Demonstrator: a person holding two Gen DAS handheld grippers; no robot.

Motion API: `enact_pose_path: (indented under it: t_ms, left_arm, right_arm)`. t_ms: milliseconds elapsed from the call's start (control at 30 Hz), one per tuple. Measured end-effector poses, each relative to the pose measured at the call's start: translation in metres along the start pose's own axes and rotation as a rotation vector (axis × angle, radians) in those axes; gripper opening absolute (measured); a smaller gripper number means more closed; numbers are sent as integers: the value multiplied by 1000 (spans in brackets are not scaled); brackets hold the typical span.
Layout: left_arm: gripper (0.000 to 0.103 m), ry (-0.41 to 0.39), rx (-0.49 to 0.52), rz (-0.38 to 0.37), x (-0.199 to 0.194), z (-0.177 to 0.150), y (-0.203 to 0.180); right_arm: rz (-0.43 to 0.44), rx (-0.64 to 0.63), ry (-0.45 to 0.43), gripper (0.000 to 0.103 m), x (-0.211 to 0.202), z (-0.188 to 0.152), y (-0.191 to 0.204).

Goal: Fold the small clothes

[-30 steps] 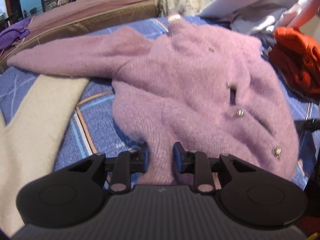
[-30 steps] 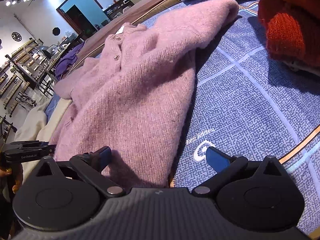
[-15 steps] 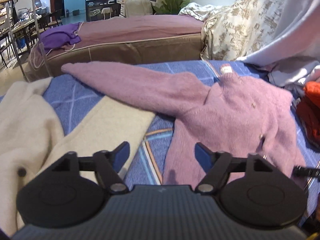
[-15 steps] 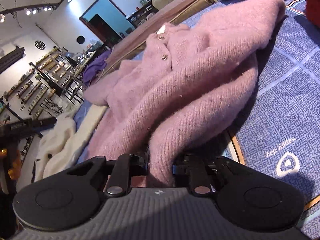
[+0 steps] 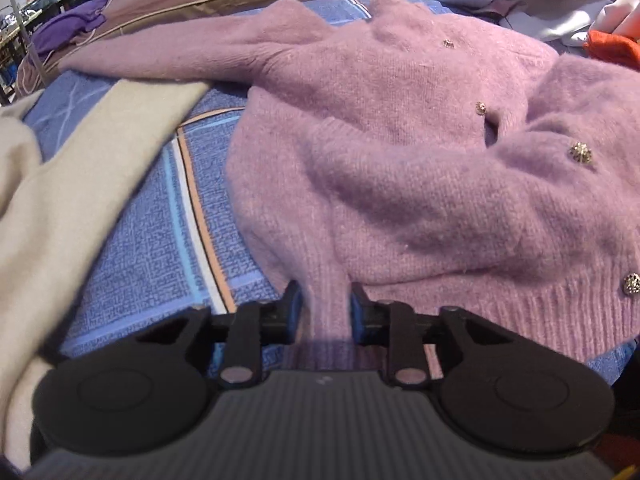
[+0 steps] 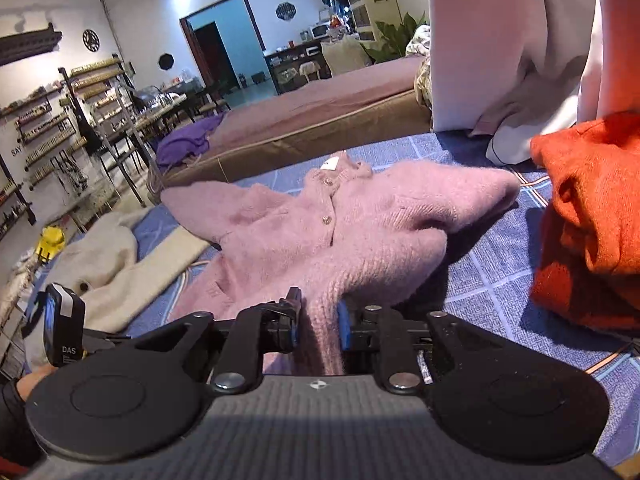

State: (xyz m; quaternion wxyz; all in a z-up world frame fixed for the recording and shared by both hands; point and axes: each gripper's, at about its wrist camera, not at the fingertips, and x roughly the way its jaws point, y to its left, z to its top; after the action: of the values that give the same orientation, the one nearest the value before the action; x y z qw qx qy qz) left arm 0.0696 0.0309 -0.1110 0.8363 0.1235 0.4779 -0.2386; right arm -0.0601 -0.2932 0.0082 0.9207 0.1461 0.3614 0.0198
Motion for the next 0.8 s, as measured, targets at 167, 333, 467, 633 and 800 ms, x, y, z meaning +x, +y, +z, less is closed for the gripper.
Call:
enact_pose_path:
  t_ms: [167,333,467,633,800]
  left_arm:
    - [13,-36,-303,-113,-4,3,33]
    - [27,-39,-385,-135,-16,4,54]
    - [63,-59,-245,-77,-38,-13,47]
    - [63,-27,37,-2,-58,-47,22]
    - [63,-37,267,143,-45,-68,-3]
  right_arm:
    - [-3,121,-46,103,6,-19,-24]
    - [-197,-75,-21,103,5,-39,-38]
    - [-176,-183,106,102,9,-79,-51]
    - [-119,-432,152,95,14,-136,-28]
    - [-123,-503,143,88,37,-152,-19]
